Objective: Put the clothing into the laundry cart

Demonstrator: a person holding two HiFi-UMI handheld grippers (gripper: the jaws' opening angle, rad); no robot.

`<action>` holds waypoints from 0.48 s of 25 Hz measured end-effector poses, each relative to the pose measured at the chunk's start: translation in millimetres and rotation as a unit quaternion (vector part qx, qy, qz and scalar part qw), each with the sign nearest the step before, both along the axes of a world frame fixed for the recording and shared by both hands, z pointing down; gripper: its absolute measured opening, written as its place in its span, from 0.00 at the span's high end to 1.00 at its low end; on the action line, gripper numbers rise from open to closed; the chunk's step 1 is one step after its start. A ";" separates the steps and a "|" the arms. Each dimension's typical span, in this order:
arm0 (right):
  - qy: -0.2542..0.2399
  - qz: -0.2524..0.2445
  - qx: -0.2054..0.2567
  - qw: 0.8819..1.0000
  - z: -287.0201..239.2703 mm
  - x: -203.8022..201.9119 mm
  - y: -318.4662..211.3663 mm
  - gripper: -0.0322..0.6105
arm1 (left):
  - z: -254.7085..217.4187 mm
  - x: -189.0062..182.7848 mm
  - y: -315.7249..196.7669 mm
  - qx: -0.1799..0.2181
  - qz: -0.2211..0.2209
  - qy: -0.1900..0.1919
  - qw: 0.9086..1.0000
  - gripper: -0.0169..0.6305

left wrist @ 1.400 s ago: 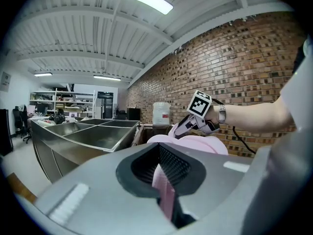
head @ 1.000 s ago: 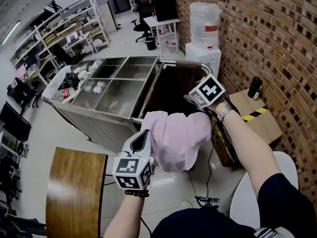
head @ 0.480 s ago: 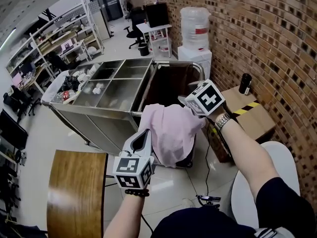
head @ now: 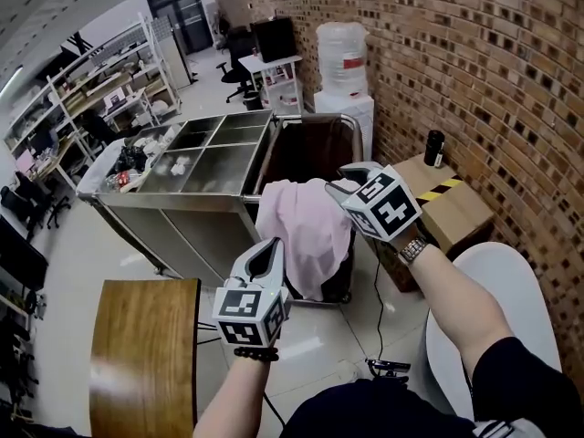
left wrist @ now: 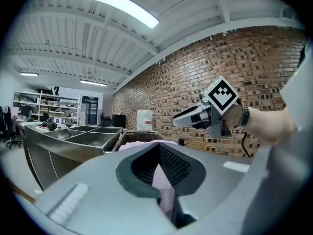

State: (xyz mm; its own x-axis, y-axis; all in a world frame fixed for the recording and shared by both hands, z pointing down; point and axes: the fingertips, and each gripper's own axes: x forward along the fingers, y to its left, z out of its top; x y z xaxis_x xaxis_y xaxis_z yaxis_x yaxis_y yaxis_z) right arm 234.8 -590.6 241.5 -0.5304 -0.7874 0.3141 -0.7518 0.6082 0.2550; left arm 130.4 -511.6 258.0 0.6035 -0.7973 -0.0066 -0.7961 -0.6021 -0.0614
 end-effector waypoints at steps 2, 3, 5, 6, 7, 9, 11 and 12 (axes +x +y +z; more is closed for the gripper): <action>-0.014 0.000 0.022 1.000 -10.7 -3.5 24.1 0.77 | -2.4 -0.2 15.1 0.001 0.005 0.002 1.000 0.97; -0.023 0.001 0.032 0.999 -15.3 -4.7 35.5 0.80 | -2.3 -0.6 22.3 0.001 0.007 0.001 1.000 0.97; -0.036 0.004 0.050 0.998 -22.4 -6.8 57.5 0.83 | -1.2 -1.8 36.4 0.000 0.010 0.001 1.000 0.97; -0.041 0.006 0.058 0.997 -25.3 -8.4 68.5 0.85 | -2.0 -2.4 44.0 0.000 0.011 0.002 1.000 0.97; -0.045 0.007 0.064 0.997 -27.9 -10.5 79.6 0.86 | -3.3 -3.2 51.7 0.000 0.013 0.004 1.000 0.97; -0.052 0.009 0.074 0.996 -32.2 -15.3 101.7 0.88 | -5.3 -4.9 66.9 -0.001 0.017 0.007 1.000 0.97; -0.058 0.010 0.080 0.995 -34.7 -19.1 122.8 0.88 | -6.8 -5.6 80.8 0.000 0.021 0.006 1.000 0.97; -0.060 0.010 0.082 0.995 -35.6 -20.6 133.0 0.88 | -7.3 -5.6 87.3 0.001 0.022 0.005 1.000 0.97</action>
